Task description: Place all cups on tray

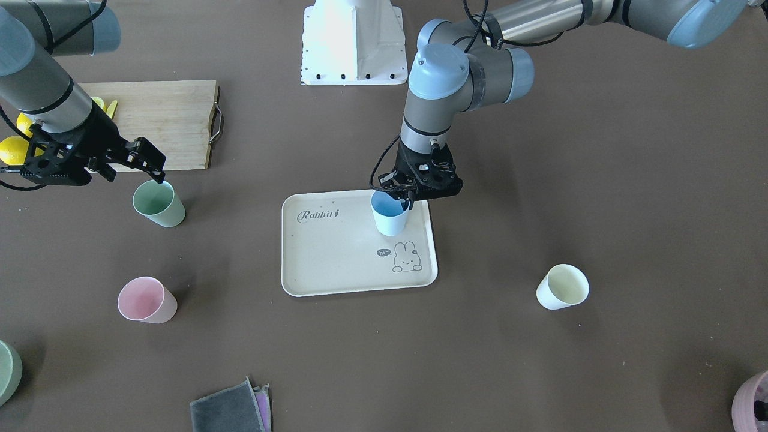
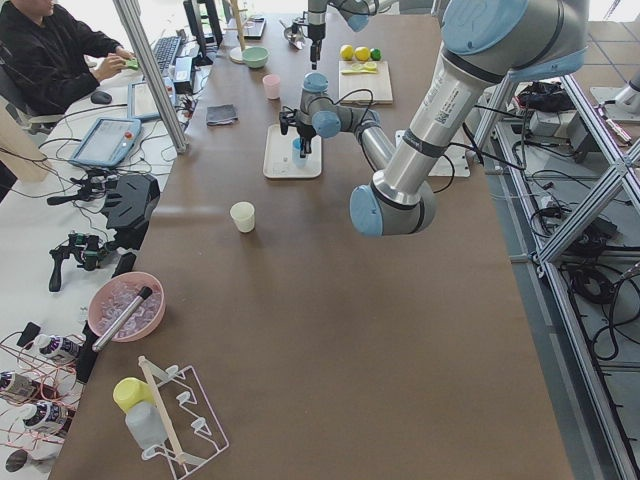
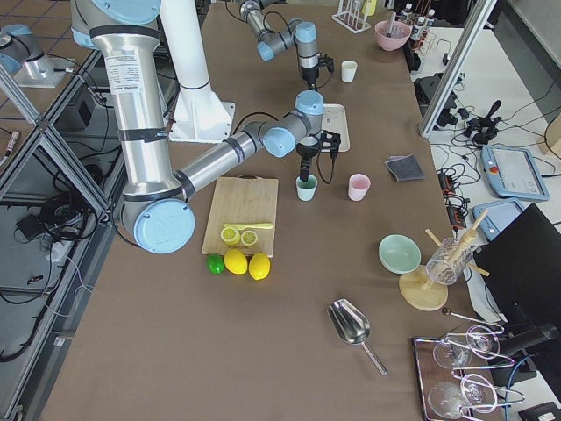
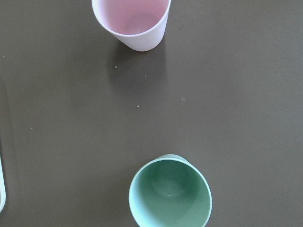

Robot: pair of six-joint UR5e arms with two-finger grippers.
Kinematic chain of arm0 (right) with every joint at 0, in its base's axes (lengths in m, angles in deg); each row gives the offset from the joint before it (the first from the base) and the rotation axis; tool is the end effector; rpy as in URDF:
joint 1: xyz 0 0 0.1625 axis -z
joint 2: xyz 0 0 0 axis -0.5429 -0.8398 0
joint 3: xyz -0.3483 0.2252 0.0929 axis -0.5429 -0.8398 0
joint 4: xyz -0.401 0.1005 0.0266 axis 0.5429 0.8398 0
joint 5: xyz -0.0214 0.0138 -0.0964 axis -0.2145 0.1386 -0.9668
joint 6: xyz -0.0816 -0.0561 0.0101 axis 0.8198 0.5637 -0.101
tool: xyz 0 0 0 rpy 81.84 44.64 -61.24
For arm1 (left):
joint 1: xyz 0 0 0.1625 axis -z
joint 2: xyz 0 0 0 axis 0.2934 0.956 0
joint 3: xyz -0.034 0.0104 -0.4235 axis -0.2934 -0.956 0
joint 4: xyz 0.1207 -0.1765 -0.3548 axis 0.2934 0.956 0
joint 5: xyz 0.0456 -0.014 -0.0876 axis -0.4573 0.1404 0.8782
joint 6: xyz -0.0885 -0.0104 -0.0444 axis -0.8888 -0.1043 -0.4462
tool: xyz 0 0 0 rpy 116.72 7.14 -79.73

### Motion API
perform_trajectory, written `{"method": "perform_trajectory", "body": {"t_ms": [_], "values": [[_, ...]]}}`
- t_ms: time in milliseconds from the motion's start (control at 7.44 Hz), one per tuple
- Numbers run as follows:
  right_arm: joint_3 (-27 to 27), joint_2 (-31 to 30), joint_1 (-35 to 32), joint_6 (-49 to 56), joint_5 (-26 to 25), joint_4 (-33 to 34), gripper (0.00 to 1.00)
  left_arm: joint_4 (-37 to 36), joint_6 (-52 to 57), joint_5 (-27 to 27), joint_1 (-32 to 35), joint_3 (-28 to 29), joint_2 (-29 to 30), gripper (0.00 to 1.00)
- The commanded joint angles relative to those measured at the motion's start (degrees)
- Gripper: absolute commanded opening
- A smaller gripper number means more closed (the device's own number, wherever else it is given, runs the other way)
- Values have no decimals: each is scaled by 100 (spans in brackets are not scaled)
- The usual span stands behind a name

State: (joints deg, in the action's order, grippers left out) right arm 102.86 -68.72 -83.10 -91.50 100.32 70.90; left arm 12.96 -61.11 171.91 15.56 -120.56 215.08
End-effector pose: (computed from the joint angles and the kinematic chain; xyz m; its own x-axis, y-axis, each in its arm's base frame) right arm -0.2806 -0.4591 0.3880 0.6434 0.1262 0.7551 -0.1152 0.9910 -0.0674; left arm 0.5378 -0.4759 0.2203 0.5978 -0.1859 -0.7798 0.2819 0.9594 -0.0126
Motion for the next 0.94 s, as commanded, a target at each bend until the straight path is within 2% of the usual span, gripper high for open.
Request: {"method": "perform_trajectory", "body": {"t_ms": [0,806], "values": [[-269,171,91,-44,-144,1,100,15,-22,-12,252,-17,10,96],[-656,58,144,61,-232,-16,99,-2,13,23,359,-17,72,97]]}}
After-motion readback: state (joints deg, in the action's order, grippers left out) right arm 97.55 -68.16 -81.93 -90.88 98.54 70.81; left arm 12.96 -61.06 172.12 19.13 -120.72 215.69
